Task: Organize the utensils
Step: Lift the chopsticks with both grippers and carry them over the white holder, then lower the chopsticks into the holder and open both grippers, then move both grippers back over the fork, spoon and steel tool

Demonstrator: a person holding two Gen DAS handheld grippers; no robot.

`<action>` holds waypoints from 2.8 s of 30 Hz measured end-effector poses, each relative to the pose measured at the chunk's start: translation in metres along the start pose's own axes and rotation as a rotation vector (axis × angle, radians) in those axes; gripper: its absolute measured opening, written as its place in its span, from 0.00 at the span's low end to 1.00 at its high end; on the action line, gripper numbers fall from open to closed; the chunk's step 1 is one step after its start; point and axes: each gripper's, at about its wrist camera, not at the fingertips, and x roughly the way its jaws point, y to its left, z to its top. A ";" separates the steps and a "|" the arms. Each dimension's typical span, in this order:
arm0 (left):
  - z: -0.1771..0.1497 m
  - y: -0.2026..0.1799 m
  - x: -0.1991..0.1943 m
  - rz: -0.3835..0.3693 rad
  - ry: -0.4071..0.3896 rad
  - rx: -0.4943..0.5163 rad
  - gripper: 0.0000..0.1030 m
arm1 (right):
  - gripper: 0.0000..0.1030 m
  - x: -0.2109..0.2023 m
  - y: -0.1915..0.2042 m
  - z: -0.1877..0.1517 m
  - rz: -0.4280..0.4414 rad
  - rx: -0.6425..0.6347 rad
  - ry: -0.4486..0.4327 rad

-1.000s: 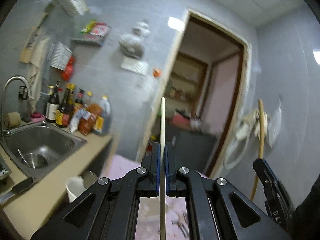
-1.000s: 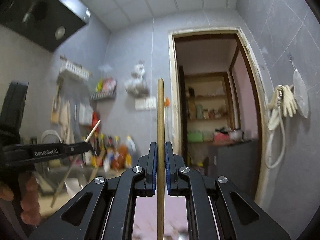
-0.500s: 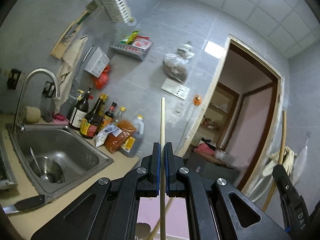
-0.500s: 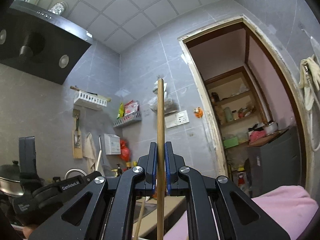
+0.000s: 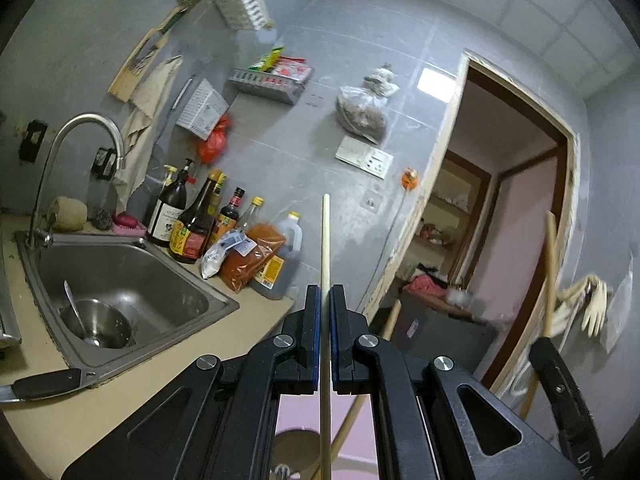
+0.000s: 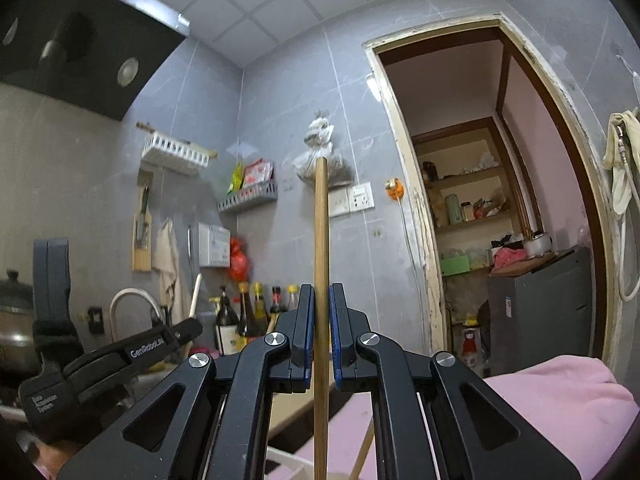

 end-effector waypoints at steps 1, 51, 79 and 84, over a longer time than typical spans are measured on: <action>-0.003 -0.002 -0.001 0.000 -0.002 0.016 0.03 | 0.05 0.000 0.001 -0.004 0.003 -0.010 0.011; -0.065 -0.136 -0.062 -0.315 0.304 0.334 0.82 | 0.91 -0.128 -0.114 0.044 -0.207 -0.141 0.132; -0.196 -0.162 0.003 -0.213 0.887 0.489 0.71 | 0.80 -0.118 -0.187 -0.030 -0.241 -0.055 0.642; -0.209 -0.167 0.021 -0.219 0.965 0.493 0.57 | 0.54 -0.101 -0.194 -0.052 -0.205 -0.033 0.789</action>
